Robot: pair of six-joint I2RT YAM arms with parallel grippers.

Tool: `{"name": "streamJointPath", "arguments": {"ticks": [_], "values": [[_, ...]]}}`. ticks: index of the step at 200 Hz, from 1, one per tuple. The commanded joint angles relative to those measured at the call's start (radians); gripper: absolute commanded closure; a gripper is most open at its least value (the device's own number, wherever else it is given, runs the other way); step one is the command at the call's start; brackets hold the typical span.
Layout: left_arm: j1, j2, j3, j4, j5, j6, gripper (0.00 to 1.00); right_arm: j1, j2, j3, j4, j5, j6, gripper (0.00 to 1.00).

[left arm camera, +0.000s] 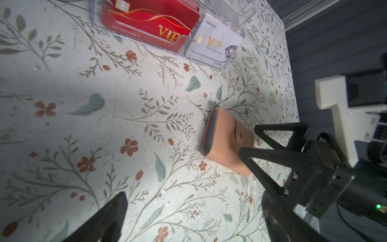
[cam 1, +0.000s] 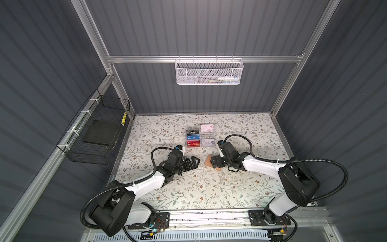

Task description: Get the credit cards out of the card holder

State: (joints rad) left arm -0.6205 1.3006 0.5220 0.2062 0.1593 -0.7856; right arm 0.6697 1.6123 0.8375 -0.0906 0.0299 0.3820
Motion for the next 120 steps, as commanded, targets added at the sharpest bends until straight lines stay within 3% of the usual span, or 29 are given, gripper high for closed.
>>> {"name": "streamJointPath", "arguments": {"ticks": [1,35,120], "values": [[-0.01,-0.034,0.017,-0.019,-0.017,-0.022,0.0,-0.003,0.001,0.0,0.003,-0.036,0.012,0.01],[-0.01,-0.074,0.007,-0.057,-0.027,-0.015,0.0,-0.003,-0.024,-0.038,0.042,-0.078,0.035,0.01],[-0.008,-0.175,-0.041,-0.117,-0.065,-0.021,0.0,0.031,0.027,-0.031,0.136,-0.342,0.106,0.01]]}}
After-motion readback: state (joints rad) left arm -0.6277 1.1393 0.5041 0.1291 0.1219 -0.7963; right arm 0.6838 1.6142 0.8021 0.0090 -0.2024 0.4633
